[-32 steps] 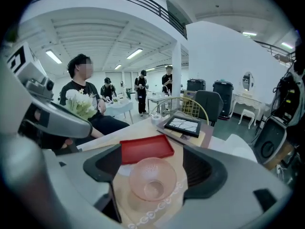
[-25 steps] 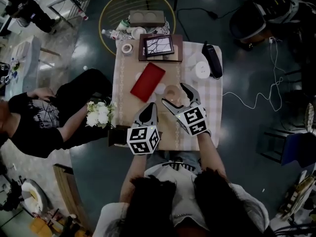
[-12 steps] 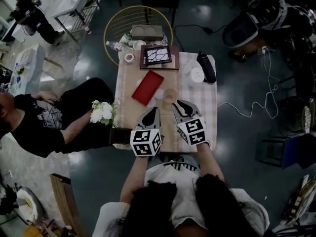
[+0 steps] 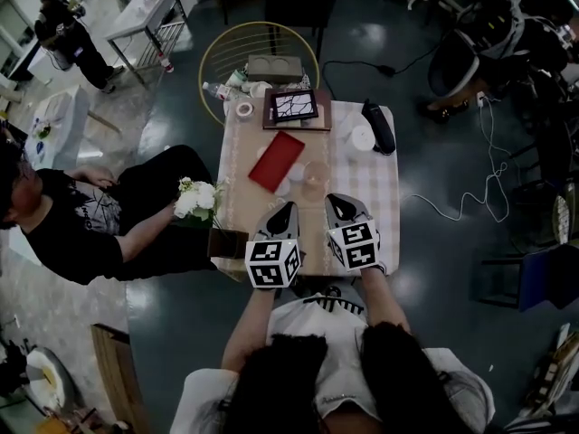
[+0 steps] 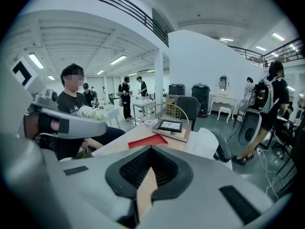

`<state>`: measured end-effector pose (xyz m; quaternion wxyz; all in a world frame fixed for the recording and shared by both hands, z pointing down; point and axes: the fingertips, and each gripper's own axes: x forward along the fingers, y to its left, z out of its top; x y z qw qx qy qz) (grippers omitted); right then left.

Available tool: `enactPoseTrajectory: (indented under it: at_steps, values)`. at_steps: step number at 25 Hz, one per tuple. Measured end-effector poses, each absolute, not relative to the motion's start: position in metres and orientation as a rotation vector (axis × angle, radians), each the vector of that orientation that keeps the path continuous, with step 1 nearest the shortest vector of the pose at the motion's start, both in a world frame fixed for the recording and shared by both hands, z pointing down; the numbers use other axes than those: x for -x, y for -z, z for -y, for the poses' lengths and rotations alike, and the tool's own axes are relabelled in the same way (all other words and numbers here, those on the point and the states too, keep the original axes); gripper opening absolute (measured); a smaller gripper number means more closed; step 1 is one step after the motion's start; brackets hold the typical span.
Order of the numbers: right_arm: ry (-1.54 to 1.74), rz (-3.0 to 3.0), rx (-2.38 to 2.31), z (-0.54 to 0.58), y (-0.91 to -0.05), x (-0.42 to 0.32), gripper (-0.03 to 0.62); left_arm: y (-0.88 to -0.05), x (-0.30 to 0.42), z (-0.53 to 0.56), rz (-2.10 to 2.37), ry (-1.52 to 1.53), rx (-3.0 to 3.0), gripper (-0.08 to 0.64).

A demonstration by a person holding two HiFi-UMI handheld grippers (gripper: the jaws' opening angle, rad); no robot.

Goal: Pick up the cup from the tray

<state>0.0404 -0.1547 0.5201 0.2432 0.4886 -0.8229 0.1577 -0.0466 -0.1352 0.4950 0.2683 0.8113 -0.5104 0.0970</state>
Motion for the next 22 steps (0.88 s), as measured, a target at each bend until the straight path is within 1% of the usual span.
enactPoseTrajectory:
  at_steps: [22]
  values:
    - [-0.426, 2.219, -1.369, 0.134, -0.513, -0.034, 0.008, -0.485, 0.049, 0.115, 1.364, -0.243, -2.225, 0.008]
